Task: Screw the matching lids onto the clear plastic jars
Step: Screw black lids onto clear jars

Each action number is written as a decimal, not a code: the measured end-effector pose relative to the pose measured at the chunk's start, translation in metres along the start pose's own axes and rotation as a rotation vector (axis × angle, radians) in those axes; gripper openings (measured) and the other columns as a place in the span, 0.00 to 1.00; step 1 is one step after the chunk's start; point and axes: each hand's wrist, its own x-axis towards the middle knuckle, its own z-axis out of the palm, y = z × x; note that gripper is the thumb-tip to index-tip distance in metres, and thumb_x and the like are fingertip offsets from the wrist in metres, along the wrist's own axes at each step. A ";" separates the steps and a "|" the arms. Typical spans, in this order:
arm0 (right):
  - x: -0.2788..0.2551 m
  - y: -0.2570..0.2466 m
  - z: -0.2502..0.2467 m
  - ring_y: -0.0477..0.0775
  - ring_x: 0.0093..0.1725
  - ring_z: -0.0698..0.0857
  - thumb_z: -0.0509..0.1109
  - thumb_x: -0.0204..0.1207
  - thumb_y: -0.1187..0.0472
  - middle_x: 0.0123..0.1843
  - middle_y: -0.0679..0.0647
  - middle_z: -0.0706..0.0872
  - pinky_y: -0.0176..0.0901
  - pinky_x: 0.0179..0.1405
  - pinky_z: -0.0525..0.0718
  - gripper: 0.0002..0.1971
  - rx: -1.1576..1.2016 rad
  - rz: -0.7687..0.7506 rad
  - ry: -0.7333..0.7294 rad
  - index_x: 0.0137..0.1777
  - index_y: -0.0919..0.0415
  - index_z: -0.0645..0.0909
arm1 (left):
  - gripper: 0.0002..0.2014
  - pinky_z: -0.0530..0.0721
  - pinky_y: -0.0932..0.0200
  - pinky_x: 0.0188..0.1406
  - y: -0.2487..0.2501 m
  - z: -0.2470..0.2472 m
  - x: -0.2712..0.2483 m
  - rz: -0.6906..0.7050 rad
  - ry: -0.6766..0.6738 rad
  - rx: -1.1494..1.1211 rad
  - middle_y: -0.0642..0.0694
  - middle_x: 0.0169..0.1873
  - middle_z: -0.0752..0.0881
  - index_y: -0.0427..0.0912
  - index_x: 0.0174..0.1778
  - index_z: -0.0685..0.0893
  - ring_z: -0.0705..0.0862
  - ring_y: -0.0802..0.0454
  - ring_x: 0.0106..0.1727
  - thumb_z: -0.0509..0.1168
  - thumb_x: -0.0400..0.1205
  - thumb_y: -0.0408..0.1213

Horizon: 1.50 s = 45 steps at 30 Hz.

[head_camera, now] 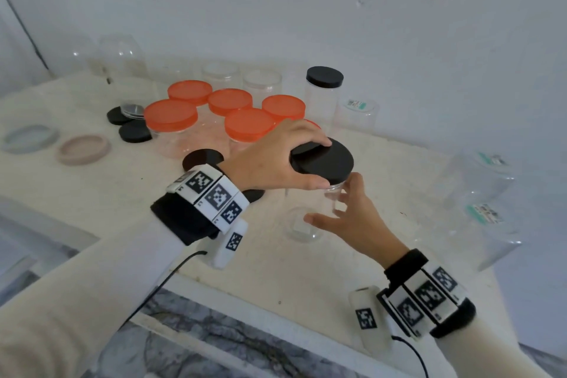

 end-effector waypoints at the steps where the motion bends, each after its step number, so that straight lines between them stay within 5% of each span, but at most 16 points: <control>1: -0.001 -0.001 -0.004 0.48 0.68 0.73 0.84 0.58 0.55 0.67 0.45 0.69 0.39 0.61 0.75 0.42 -0.022 0.001 -0.046 0.65 0.51 0.58 | 0.40 0.61 0.76 0.67 -0.001 0.000 -0.001 0.000 -0.006 -0.021 0.49 0.66 0.76 0.46 0.68 0.77 0.70 0.59 0.67 0.68 0.62 0.65; 3: -0.005 -0.008 -0.013 0.48 0.71 0.70 0.84 0.52 0.50 0.73 0.46 0.64 0.38 0.64 0.71 0.52 -0.030 -0.010 -0.063 0.72 0.53 0.56 | 0.52 0.63 0.65 0.73 -0.006 0.002 -0.009 -0.041 -0.028 -0.119 0.49 0.73 0.69 0.45 0.76 0.66 0.66 0.57 0.73 0.70 0.59 0.70; 5: -0.010 -0.023 -0.025 0.46 0.70 0.70 0.80 0.47 0.42 0.75 0.46 0.62 0.41 0.66 0.71 0.57 0.027 -0.047 0.056 0.76 0.54 0.55 | 0.61 0.59 0.71 0.73 -0.011 0.008 -0.021 -0.135 -0.036 -0.254 0.55 0.78 0.60 0.48 0.80 0.52 0.59 0.64 0.77 0.68 0.55 0.74; 7: -0.013 -0.044 -0.036 0.46 0.68 0.73 0.76 0.49 0.39 0.73 0.46 0.66 0.41 0.65 0.73 0.49 0.037 -0.128 0.167 0.71 0.51 0.61 | 0.65 0.57 0.79 0.68 -0.014 0.019 -0.034 -0.210 -0.022 -0.369 0.64 0.77 0.54 0.52 0.81 0.44 0.56 0.74 0.75 0.70 0.53 0.73; 9: -0.009 -0.064 -0.046 0.45 0.67 0.74 0.76 0.57 0.41 0.70 0.46 0.69 0.39 0.63 0.73 0.38 -0.112 -0.192 0.167 0.67 0.48 0.66 | 0.67 0.59 0.69 0.73 -0.014 0.031 -0.041 -0.277 -0.004 -0.460 0.65 0.77 0.54 0.54 0.80 0.41 0.56 0.72 0.75 0.74 0.52 0.70; 13: 0.009 -0.097 -0.051 0.42 0.67 0.70 0.76 0.67 0.46 0.72 0.44 0.68 0.35 0.61 0.66 0.36 -0.485 -0.185 -0.123 0.74 0.47 0.66 | 0.62 0.63 0.53 0.76 -0.010 0.047 -0.040 -0.329 0.069 -0.627 0.64 0.73 0.60 0.53 0.80 0.46 0.59 0.60 0.78 0.78 0.56 0.57; 19: 0.030 -0.124 -0.045 0.50 0.65 0.74 0.77 0.68 0.49 0.66 0.49 0.73 0.42 0.63 0.73 0.37 -0.774 -0.160 -0.367 0.76 0.41 0.64 | 0.44 0.70 0.60 0.69 -0.018 0.054 -0.036 -0.389 0.091 -0.660 0.56 0.70 0.73 0.51 0.76 0.62 0.70 0.62 0.71 0.80 0.67 0.42; 24: 0.040 -0.135 -0.043 0.43 0.64 0.69 0.80 0.65 0.57 0.63 0.38 0.67 0.38 0.62 0.72 0.44 -0.822 -0.148 -0.504 0.77 0.37 0.60 | 0.43 0.70 0.61 0.70 -0.026 0.050 -0.033 -0.318 0.051 -0.687 0.57 0.70 0.76 0.53 0.75 0.66 0.72 0.65 0.71 0.79 0.65 0.45; 29: 0.048 -0.138 -0.043 0.45 0.65 0.71 0.79 0.65 0.60 0.62 0.37 0.67 0.48 0.66 0.76 0.43 -0.847 -0.116 -0.584 0.76 0.34 0.62 | 0.39 0.69 0.63 0.70 -0.031 0.044 -0.031 -0.267 -0.033 -0.724 0.59 0.69 0.76 0.62 0.70 0.66 0.71 0.66 0.72 0.78 0.67 0.39; 41: 0.050 -0.137 -0.044 0.48 0.63 0.72 0.78 0.65 0.61 0.63 0.40 0.66 0.50 0.63 0.78 0.37 -0.843 -0.124 -0.644 0.69 0.31 0.69 | 0.44 0.69 0.61 0.73 -0.036 0.045 -0.031 -0.240 -0.047 -0.762 0.54 0.69 0.76 0.47 0.76 0.64 0.72 0.62 0.72 0.78 0.65 0.42; 45: 0.052 -0.138 -0.040 0.48 0.60 0.73 0.80 0.62 0.55 0.53 0.35 0.69 0.44 0.59 0.77 0.34 -0.882 -0.141 -0.590 0.67 0.32 0.70 | 0.47 0.69 0.54 0.75 -0.032 0.047 -0.029 -0.234 -0.005 -0.760 0.52 0.70 0.76 0.46 0.77 0.63 0.72 0.59 0.73 0.79 0.63 0.43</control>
